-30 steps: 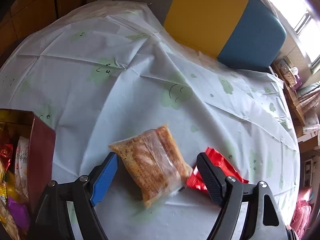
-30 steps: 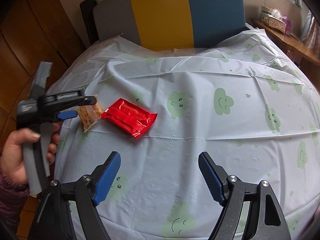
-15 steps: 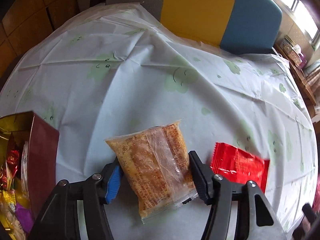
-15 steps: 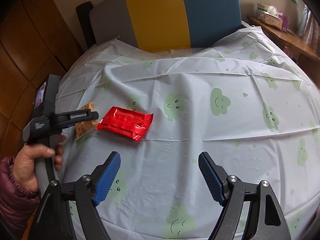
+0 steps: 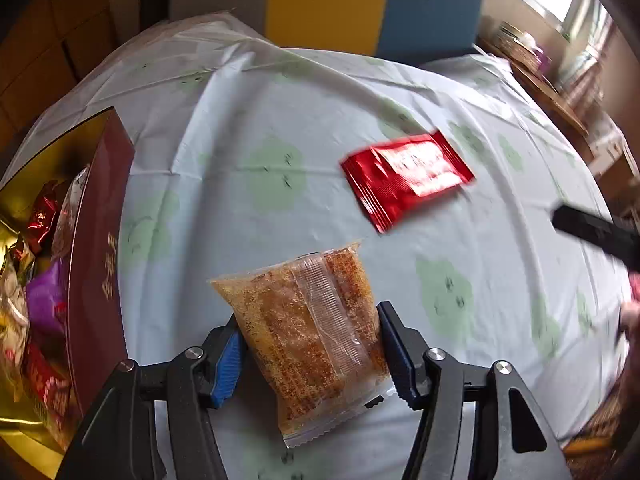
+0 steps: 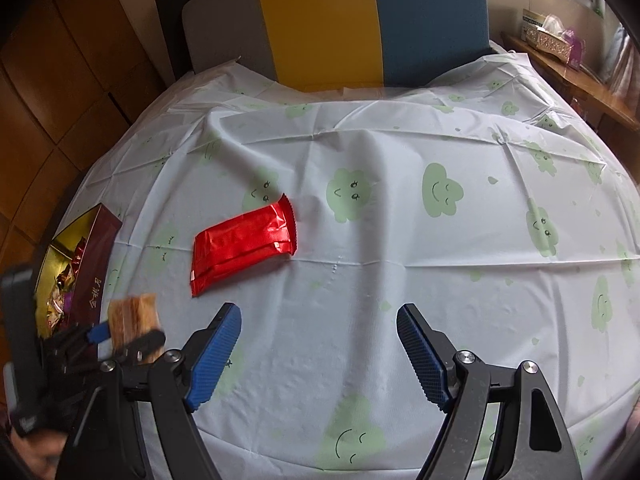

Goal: Organize snacks
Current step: 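Grasp the red candy packet with right while left holds the bread pack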

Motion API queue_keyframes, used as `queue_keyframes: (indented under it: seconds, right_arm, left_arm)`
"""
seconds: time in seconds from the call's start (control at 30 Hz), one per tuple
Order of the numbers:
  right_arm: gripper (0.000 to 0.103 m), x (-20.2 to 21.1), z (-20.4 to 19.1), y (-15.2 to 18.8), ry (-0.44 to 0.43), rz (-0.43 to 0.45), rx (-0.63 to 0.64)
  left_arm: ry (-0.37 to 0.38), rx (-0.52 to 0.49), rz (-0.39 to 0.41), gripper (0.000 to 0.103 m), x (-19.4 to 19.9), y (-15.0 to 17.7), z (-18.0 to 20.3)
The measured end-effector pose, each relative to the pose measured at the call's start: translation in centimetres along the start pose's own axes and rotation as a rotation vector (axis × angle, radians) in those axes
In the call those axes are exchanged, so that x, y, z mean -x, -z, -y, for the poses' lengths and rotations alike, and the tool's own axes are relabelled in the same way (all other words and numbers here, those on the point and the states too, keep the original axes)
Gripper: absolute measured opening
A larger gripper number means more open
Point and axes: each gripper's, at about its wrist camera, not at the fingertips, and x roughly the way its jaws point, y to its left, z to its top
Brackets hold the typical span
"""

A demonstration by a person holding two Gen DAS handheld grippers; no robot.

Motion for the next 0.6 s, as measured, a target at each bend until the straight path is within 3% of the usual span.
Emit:
queue_keyframes:
  seconds: [0.17, 0.37, 0.6]
  right_arm:
    - [0.081, -1.0, 0.3, 0.4, -0.107, -0.052, -0.055]
    - [0.081, -2.9, -0.2, 0.7, -0.276, -0.128, -0.167]
    - [0.081, -6.2, -2.8, -1.5, -0.331, -0.151, -0.298]
  left_arm:
    - [-0.017, -0.122, 0.027, 0.062, 0.9, 2.5, 1.1]
    - [-0.003, -0.162, 0.068, 0.062, 1.0, 4.0, 0.5]
    - [0.032, -0.173, 0.118, 0.063, 0.9, 4.7, 0.1]
